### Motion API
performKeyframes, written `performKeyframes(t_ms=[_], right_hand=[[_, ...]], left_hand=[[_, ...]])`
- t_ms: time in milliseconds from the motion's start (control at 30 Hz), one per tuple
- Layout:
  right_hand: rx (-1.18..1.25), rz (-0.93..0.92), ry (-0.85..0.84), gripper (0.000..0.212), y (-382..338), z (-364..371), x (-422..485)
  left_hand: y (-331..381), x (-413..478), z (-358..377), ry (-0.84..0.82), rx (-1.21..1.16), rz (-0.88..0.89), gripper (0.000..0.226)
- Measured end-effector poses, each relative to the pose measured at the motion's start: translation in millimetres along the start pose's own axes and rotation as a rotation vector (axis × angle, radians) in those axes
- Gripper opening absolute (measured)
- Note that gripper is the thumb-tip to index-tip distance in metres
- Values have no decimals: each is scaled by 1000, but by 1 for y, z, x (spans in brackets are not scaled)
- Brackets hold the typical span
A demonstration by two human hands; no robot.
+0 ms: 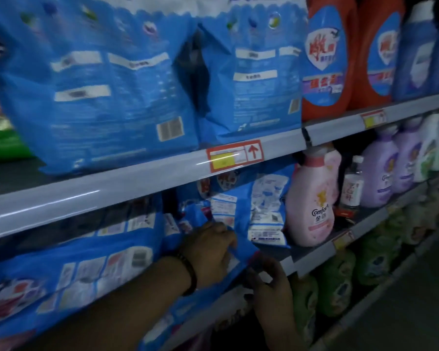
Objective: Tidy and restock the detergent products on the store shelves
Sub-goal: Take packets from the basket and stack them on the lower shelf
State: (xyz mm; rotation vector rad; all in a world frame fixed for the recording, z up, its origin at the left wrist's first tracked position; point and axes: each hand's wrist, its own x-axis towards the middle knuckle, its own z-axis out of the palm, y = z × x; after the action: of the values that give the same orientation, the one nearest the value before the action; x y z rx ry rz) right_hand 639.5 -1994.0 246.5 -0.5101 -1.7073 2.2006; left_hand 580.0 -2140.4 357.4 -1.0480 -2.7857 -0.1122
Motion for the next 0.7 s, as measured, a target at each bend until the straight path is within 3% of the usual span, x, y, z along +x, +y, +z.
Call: performKeyframes(t_ms=[167,367,467,567,700], right_hand=[[-219,-146,64,25,-3,-9,42],[-623,-314,129,55,-34,-17,97],[-750,-280,129,58,-45,-15,124],[-834,-189,83,57,-51,-10,138],[-803,-80,88,59,-54,-1,153]], left_hand=[[-36,79,13,-63,68,37,23],[-73,100,50,-48,22,36,25],[-83,90,57,-8,-51,-33,45],[-81,91,47,-257,-80,-246,68],[-92,96,52,-335,-113,-332,63]])
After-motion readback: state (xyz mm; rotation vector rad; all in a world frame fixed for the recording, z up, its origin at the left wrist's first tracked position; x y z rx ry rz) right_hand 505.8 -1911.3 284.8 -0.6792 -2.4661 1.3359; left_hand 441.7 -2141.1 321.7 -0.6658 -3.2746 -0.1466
